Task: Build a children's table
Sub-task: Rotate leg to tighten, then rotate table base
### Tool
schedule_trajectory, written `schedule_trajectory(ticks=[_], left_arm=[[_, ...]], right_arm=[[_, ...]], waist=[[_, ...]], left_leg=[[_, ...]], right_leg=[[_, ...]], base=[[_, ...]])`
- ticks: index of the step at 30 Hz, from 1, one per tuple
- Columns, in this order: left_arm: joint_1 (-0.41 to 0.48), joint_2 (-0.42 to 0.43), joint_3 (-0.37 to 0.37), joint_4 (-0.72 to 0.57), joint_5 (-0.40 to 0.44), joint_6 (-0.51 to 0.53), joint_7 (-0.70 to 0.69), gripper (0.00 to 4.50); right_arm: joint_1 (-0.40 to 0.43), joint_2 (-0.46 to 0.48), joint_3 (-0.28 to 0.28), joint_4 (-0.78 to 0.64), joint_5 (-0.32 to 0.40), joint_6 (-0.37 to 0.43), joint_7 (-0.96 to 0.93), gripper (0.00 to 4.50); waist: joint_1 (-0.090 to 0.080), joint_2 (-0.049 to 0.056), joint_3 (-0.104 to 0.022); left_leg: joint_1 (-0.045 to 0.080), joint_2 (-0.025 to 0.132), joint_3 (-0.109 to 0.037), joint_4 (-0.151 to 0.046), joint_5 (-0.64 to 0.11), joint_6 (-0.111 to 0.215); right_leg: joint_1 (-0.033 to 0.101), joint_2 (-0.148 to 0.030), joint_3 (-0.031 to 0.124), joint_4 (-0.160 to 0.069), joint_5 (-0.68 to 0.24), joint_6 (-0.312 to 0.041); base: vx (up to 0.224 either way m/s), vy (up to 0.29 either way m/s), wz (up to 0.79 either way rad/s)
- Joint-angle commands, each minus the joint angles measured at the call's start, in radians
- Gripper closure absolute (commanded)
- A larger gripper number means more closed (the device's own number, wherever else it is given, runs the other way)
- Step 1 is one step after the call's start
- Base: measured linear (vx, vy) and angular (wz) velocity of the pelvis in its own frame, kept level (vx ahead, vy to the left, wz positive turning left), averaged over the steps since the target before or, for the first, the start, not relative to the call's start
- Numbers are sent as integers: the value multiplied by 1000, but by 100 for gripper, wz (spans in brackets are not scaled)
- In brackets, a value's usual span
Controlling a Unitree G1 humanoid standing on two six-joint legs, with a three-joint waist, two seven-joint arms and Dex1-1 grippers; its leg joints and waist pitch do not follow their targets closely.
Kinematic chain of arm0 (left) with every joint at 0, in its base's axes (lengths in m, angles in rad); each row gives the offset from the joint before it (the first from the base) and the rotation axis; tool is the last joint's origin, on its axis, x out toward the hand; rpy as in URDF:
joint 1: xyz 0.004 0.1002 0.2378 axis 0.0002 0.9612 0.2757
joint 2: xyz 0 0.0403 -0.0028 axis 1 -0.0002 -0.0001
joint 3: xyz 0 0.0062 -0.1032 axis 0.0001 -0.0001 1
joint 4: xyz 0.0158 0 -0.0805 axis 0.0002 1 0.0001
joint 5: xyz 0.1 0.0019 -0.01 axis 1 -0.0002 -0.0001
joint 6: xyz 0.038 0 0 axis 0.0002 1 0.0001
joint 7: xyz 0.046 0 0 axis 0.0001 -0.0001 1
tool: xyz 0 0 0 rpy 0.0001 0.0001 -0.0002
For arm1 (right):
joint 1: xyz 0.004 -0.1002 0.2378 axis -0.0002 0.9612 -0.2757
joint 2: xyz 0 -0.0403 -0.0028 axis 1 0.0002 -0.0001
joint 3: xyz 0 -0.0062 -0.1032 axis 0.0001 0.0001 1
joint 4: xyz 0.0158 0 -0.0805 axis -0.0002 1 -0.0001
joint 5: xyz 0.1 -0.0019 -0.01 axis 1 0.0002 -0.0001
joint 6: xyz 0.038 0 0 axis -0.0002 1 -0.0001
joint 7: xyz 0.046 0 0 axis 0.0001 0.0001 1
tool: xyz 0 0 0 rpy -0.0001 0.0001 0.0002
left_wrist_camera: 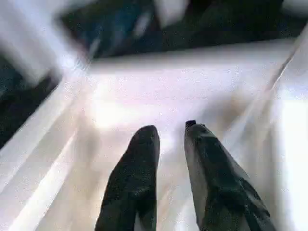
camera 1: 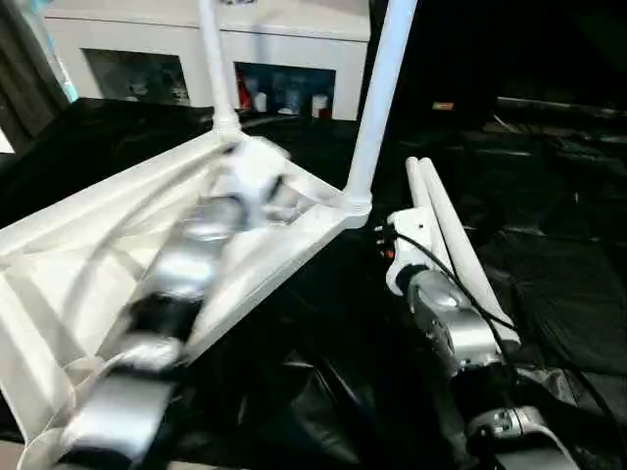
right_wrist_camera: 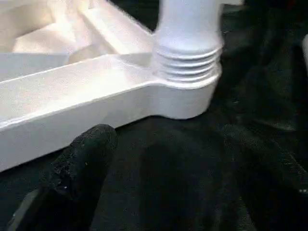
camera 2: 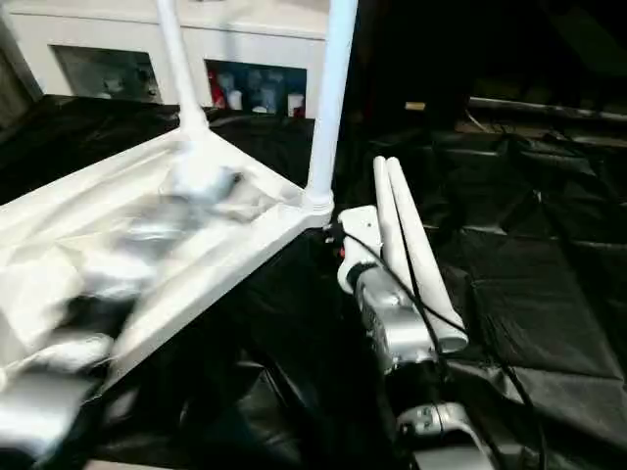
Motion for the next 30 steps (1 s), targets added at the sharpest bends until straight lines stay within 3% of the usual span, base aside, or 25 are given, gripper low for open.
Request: schedule_trajectory(ticks=[1,2,3,4,5,6,7,8,11,14,16,19,23,25,28,30], left_arm=[[32,44,21,-122,39,99,-40,307],[88,107,26,-209,56,162,-73,307],[183,218,35,-336,86,253,-141,303],[205,247,32,-370,84,281,-151,280],[238,285,37,-412,87,321,-166,280],[274,321,49,-449,99,360,-178,268],[309,354,64,-491,106,405,-184,257],[333,375,78,-521,111,437,-187,257],[377,414,118,-557,141,498,-180,231],[408,453,108,-564,158,534,-182,212],[420,455,98,-546,139,532,-186,195],[404,429,45,-433,115,444,-187,195],[354,440,-25,-328,99,379,-268,195],[344,446,-45,-317,87,365,-306,228],[325,444,-63,-303,63,354,-348,233],[307,464,-107,-300,43,323,-419,267]], right_arm=[[3,3,13,-9,-6,18,-1,59],[3,8,19,-9,-7,25,-1,59],[-4,16,26,1,-10,33,-2,59],[-5,18,27,0,-13,38,-2,59],[-8,21,28,4,-14,40,0,59],[-13,24,29,10,-16,40,1,59],[-17,27,31,12,-16,44,3,59],[-21,29,34,14,-16,46,5,59],[-33,32,42,28,-19,46,9,59],[-43,34,52,41,-20,46,13,59],[-52,36,60,51,-25,44,17,59],[-73,40,78,83,-41,33,29,59],[-112,43,87,135,-45,18,34,59],[-124,44,86,149,-44,14,36,59],[-140,49,81,172,-32,5,64,77],[-157,53,84,192,-25,6,89,95]], waist=[[2,14,-64],[4,6,-63],[6,12,-64],[-6,13,-55],[-2,4,-57],[3,7,-55],[4,7,-52],[5,2,-53],[7,3,-51],[8,-2,-52],[8,-3,-52],[11,-1,-54],[10,10,-59],[9,5,-58],[6,8,-58],[7,12,-58]], left_leg=[[4,0,12,-56,-96,24],[5,1,12,-57,-105,17],[3,6,6,-61,-110,12],[-7,2,6,-69,-133,7],[16,1,15,-61,-150,0],[6,0,10,-65,-142,-3],[9,-1,12,-66,-149,-3],[8,-1,11,-66,-141,-6],[7,-3,9,-68,-156,-21],[6,-6,8,-66,-157,-28],[4,-8,7,-66,-150,-30],[4,-13,8,-63,-137,-26],[6,-12,5,-62,-132,-36],[5,-12,4,-63,-158,-39],[4,-10,4,-62,-172,-42],[5,-10,2,-62,-176,-38]], right_leg=[[64,-43,39,-50,-8,-222],[63,-43,39,-50,-15,-218],[65,-51,38,-44,-23,-217],[65,-42,36,-50,-74,-198],[52,-40,39,-55,-78,-198],[59,-41,40,-50,-77,-197],[53,-39,41,-54,-87,-194],[54,-38,40,-51,-74,-191],[53,-38,40,-51,-83,-182],[55,-39,42,-50,-79,-171],[56,-38,42,-48,-64,-173],[55,-36,42,-48,-40,-181],[58,-37,40,-43,2,-199],[61,-40,42,-44,-28,-201],[62,-42,43,-44,-44,-205],[61,-42,43,-44,-51,-209]], base=[[0,0,0],[0,0,0],[0,0,0],[0,0,0],[0,0,0],[0,0,0],[0,0,0],[0,0,0],[0,0,0],[0,0,0],[0,0,0],[0,0,0],[0,0,0],[0,0,0],[0,0,0],[0,0,0]])
